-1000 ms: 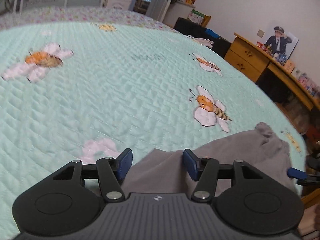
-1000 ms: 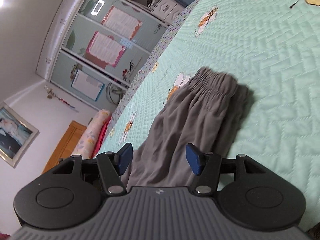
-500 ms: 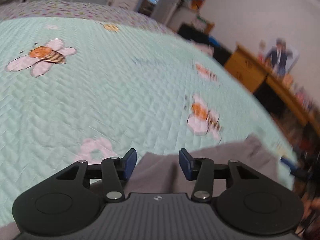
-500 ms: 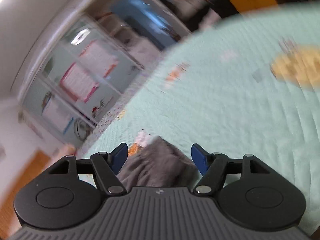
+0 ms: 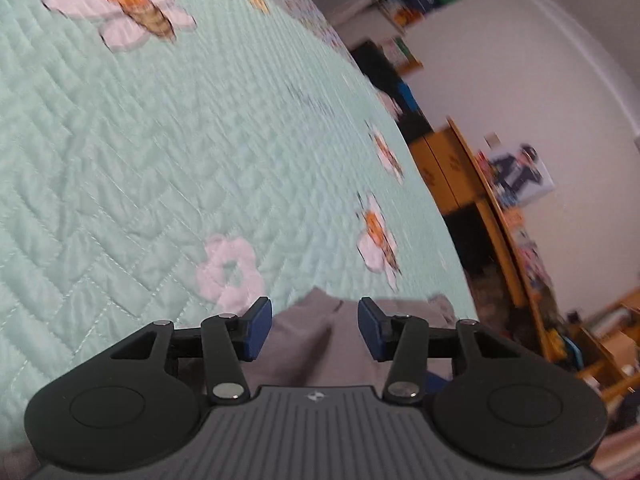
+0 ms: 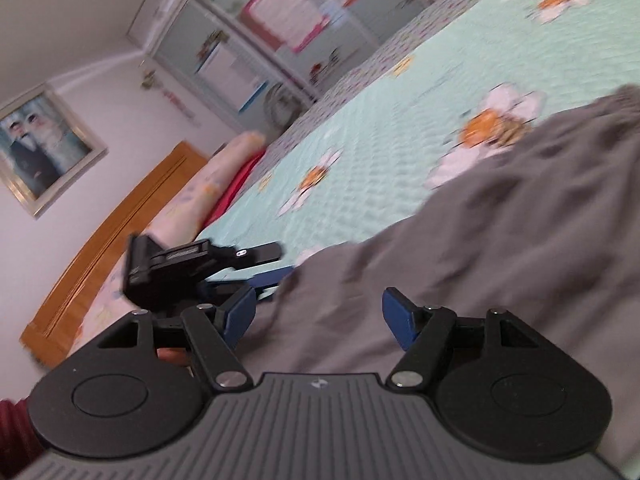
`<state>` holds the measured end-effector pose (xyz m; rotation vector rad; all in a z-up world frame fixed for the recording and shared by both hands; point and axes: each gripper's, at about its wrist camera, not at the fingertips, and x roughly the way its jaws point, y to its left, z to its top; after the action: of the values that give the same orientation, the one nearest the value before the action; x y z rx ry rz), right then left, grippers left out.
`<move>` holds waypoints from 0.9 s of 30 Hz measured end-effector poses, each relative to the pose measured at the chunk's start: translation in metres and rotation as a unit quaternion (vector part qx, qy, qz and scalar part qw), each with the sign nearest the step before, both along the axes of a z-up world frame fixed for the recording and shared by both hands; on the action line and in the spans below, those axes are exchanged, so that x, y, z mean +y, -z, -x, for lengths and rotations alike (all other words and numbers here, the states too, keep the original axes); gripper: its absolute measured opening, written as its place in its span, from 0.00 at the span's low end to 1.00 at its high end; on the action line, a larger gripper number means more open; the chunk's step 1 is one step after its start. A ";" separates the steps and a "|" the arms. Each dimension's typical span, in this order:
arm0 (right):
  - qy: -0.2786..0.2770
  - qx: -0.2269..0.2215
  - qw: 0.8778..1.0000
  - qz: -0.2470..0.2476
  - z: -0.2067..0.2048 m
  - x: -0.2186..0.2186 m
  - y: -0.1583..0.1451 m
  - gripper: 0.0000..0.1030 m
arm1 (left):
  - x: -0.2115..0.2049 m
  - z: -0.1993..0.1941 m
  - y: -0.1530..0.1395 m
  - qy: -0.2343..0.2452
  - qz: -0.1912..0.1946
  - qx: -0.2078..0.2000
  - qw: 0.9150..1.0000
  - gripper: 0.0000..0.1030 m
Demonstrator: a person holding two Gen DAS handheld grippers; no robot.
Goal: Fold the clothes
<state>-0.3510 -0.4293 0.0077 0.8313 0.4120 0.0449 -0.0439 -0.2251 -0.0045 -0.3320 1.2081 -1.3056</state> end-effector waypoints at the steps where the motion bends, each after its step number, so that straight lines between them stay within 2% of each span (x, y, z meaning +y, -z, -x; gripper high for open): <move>1: -0.014 -0.004 1.000 -0.003 -0.005 0.003 -0.001 0.69 | -0.003 -0.003 0.003 0.013 0.002 0.011 1.000 0.50; 6: -0.056 -0.024 0.997 -0.039 -0.025 0.021 0.003 0.69 | -0.009 -0.019 0.011 0.048 0.031 0.073 0.996 0.52; 9: -0.057 -0.014 0.997 -0.052 -0.032 0.025 0.010 0.69 | -0.013 -0.026 0.014 0.057 0.030 0.084 0.994 0.52; 12: -0.056 -0.033 0.994 -0.083 -0.031 0.026 0.007 0.70 | -0.017 -0.029 0.017 0.073 0.009 0.085 0.994 0.54; 14: -0.062 -0.039 0.994 -0.082 -0.032 0.029 0.004 0.71 | -0.023 -0.028 0.015 0.088 -0.011 0.061 0.994 0.54; 17: -0.073 -0.026 0.996 -0.042 -0.037 0.039 0.003 0.71 | -0.027 -0.029 0.010 0.099 -0.028 0.031 0.994 0.54; 20: -0.080 -0.008 0.997 -0.016 -0.037 0.046 0.014 0.71 | -0.031 -0.029 0.010 0.115 -0.043 0.021 0.992 0.54; 23: -0.085 -0.020 0.996 -0.011 -0.034 0.046 0.022 0.71 | -0.031 -0.032 0.013 0.134 -0.052 0.039 0.989 0.54; 27: -0.086 -0.045 0.995 -0.038 -0.032 0.038 0.030 0.71 | -0.030 -0.036 0.015 0.141 -0.058 0.074 0.986 0.54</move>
<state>-0.3186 -0.3911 -0.0227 0.8645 0.3980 0.2585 -0.0077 -0.2552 -0.0197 -0.1798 1.4905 -1.4652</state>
